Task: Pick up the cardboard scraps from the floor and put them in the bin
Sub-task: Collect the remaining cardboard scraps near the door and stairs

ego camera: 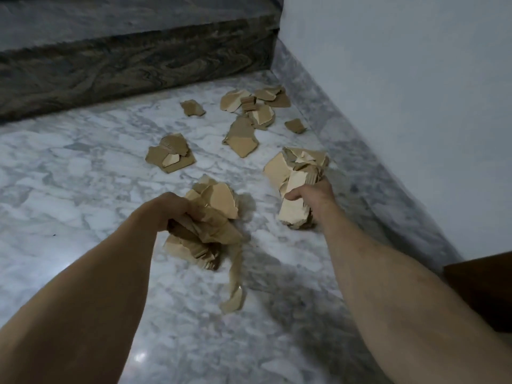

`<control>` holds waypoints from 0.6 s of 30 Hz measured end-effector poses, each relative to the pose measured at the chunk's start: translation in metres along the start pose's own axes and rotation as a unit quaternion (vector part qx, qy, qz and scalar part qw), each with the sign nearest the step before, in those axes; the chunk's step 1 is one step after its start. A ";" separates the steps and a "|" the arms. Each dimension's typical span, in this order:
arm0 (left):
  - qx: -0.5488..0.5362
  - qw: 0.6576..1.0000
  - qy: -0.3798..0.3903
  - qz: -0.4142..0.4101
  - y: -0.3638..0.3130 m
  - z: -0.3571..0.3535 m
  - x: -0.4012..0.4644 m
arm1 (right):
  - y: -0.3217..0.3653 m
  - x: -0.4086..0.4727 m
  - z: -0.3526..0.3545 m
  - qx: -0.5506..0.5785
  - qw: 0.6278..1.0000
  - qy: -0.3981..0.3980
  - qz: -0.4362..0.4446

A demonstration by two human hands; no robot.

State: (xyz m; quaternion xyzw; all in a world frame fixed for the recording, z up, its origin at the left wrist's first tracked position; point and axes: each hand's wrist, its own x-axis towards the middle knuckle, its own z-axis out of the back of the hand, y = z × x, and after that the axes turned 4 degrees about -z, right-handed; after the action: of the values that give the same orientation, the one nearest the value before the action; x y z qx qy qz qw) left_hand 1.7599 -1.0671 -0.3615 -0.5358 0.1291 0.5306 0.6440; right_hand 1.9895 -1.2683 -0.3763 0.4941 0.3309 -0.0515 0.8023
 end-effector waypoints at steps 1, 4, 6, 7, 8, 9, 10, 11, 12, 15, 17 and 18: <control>-0.004 1.000 -0.008 0.000 -0.012 0.002 0.002 | 0.009 0.005 0.010 -0.018 1.000 0.016 0.000; -0.026 0.999 -0.034 -0.026 -0.052 0.000 -0.007 | 0.031 0.008 0.041 -0.087 0.995 0.049 -0.006; -0.035 0.998 -0.025 -0.040 -0.069 -0.008 -0.017 | 0.048 0.007 0.056 -0.133 0.989 0.059 -0.011; -0.039 0.998 -0.032 -0.037 -0.077 -0.012 -0.024 | 0.054 0.009 0.063 -0.142 0.988 0.066 -0.014; -0.042 0.998 -0.029 -0.039 -0.089 -0.014 -0.030 | 0.061 0.015 0.068 -0.145 0.986 0.076 -0.020; -0.040 0.997 -0.034 -0.053 -0.099 -0.015 -0.032 | 0.068 0.019 0.071 -0.153 0.984 0.089 -0.023; -0.035 0.996 -0.036 -0.079 -0.109 -0.014 -0.033 | 0.075 0.025 0.071 -0.162 0.981 0.102 -0.020; -0.040 0.993 -0.045 -0.103 -0.118 -0.011 -0.028 | 0.080 0.032 0.069 -0.177 0.977 0.115 -0.012; -0.050 0.990 -0.059 -0.120 -0.124 -0.007 -0.018 | 0.084 0.039 0.066 -0.196 0.973 0.124 -0.008; -0.100 0.985 -0.069 -0.121 -0.139 0.008 0.014 | 0.088 0.063 0.047 -0.261 0.957 0.129 -0.003; -0.091 0.989 -0.041 -0.107 -0.145 0.008 0.041 | 0.085 0.075 0.035 -0.307 0.945 0.111 -0.007; -0.062 0.992 -0.031 -0.109 -0.147 0.004 0.054 | 0.082 0.080 0.031 -0.331 0.938 0.098 -0.012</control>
State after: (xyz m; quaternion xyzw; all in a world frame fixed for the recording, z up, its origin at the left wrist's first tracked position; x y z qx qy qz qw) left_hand 1.9008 -1.0145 -0.3182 -0.5687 0.0167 0.4805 0.6674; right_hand 2.0998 -1.2333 -0.3514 0.1988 0.4123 0.1003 0.8834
